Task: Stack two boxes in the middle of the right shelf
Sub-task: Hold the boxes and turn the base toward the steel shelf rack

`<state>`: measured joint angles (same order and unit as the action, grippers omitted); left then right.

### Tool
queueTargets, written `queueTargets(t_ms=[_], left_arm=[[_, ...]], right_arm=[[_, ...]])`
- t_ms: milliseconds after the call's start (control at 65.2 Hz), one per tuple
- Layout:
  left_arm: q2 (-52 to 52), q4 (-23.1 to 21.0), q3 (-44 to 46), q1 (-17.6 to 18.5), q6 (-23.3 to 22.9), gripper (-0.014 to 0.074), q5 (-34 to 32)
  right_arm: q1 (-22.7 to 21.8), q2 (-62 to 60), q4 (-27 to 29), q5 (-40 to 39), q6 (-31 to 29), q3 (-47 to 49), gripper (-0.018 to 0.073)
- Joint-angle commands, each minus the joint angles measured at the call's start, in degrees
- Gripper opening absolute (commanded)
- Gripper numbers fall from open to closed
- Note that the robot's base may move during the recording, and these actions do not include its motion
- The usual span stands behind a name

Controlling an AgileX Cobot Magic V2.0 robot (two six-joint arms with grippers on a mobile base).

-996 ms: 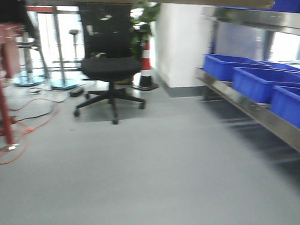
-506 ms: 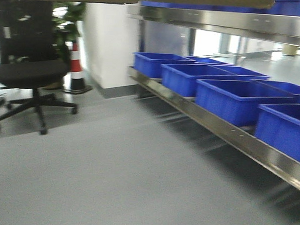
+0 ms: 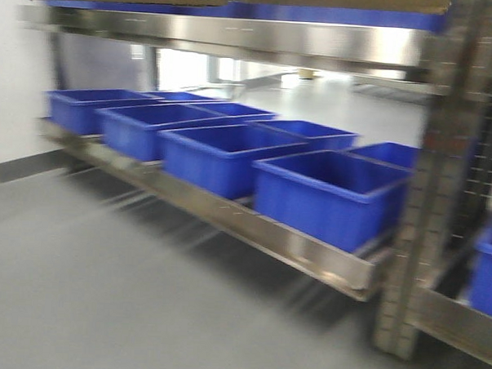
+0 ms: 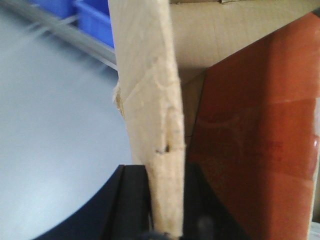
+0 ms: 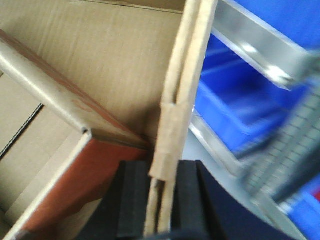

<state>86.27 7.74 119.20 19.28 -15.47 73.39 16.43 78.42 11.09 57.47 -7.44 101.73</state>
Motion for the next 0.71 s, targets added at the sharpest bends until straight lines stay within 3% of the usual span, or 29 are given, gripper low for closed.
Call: queueTargets(t_ms=[0, 690], left_arm=[[-1.01, 1.64, 0.95, -0.08, -0.13, -0.0111, -3.43], [-1.01, 1.9, 0.95, -0.08, -0.13, -0.0111, -3.43]], right_arm=[[-0.42, -0.72, -1.91, -1.28, -0.56, 0.42, -0.0151], [-0.42, -0.72, -1.91, -1.28, -0.56, 0.42, -0.0151]])
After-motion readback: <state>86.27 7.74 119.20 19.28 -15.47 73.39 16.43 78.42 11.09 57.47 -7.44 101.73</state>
